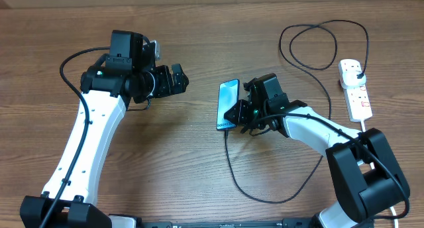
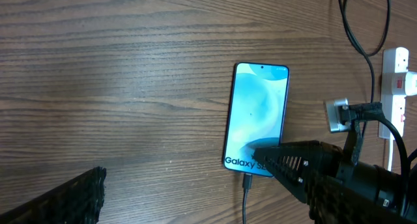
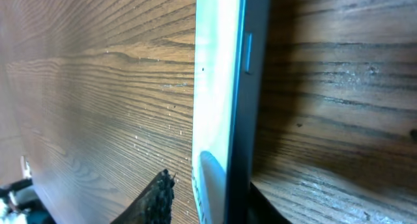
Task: Plug charger to phone and switch on socket
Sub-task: 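Lower the phone with the right gripper onto the table, screen up, then open the right gripper and lift it away from the phone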
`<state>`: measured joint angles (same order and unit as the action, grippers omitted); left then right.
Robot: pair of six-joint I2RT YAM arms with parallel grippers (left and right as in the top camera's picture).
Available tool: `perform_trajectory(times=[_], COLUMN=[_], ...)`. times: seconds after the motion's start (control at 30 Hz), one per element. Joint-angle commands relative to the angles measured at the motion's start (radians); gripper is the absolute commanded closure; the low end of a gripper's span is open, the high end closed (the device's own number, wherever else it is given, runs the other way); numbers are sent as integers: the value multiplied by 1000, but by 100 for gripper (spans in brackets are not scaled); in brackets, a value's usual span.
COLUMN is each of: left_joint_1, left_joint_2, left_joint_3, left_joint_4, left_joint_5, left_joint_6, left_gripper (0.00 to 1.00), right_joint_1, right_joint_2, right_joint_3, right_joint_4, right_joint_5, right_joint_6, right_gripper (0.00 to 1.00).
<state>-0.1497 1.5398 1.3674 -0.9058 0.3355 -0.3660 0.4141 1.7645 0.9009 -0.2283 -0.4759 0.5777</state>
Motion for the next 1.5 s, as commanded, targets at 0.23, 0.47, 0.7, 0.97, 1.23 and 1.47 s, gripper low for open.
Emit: perform_trajectory(times=[0.23,0.47,0.7,0.97,1.23,1.47], left_joint_1=[5,5,5,5,5,5], left_joint_2=[-8,-8,-8,-8,-8,-8], left_joint_3=[8,8,8,8,8,8], left_joint_4=[1,1,1,1,1,1], left_joint_5=[-10,-10,-10,-10,-10,-10], left_joint_6=[15,15,15,15,15,15], left_gripper=[1,1,0,1,0,0], right_joint_1=[5,5,5,0,-67,-176], right_joint_2=[0,0,0,-2,-3,-3], right_joint_3=[2,2,2,13,274,511], right_joint_4=[-5,-6,-28,-72,-518,-890], right_joint_5=[46,50,110,123,211,504], right_joint_6=[1,1,66,109,40,-34], right_gripper=[60,46,42,39,26,10])
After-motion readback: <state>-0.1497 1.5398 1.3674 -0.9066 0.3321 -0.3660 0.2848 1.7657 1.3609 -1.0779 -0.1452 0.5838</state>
